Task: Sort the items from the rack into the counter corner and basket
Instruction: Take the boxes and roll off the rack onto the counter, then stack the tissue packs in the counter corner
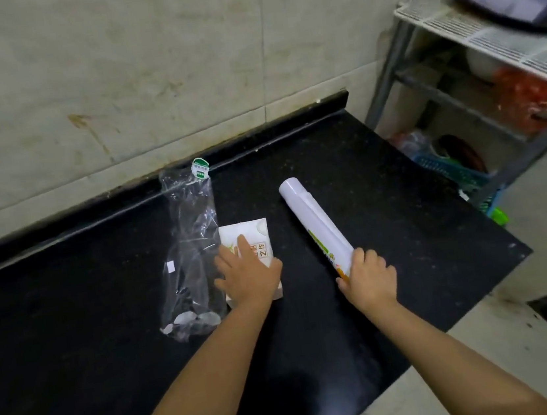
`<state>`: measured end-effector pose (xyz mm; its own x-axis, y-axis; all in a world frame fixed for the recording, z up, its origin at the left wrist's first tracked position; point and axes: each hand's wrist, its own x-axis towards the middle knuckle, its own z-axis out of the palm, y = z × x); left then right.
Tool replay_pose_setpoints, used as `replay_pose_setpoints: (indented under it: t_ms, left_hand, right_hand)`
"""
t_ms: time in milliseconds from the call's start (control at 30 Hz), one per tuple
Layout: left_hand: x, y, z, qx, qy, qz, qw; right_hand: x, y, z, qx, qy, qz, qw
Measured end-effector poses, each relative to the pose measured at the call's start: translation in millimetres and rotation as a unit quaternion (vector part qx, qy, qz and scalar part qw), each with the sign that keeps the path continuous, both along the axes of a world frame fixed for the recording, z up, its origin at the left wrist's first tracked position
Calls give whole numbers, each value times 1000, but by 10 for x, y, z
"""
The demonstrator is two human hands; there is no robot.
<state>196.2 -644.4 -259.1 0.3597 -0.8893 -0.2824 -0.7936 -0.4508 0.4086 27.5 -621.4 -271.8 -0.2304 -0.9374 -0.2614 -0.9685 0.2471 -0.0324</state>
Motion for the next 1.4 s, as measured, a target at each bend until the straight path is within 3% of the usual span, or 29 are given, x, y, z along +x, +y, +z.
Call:
replay_pose_setpoints:
  t_ms: [167, 333, 500, 733, 900, 1133, 1400]
  left_hand:
    - [40, 105, 37, -64, -70, -159, 983]
    - [-223, 19, 365, -152, -18, -292, 944]
    - [-873, -299, 800, -109, -57, -383, 915]
    - [-2150, -646, 1542, -201, -110, -485, 844]
    - [-3173, -835, 1949, -234, -140, -486, 830]
    - [-4233, -1112, 2482, -235, -165, -410, 866]
    - [-4823, -1796, 2838, -197, -236, -331, 892]
  right_hand:
    - [-204, 68, 142, -6, -59, 32, 998]
    - [-543, 113, 524, -60, -94, 80, 991]
    - [-1076, 8, 1072, -121, -59, 92, 987]
    - [-2183, -183, 1897, -170, -33, 53, 983]
    - [-3220, -324, 2298, -202, -37, 56, 977]
    - [-4390, -693, 2707, -231, -39, 86, 968]
    - [-5071, -1594, 2974, -246, -56, 92, 963]
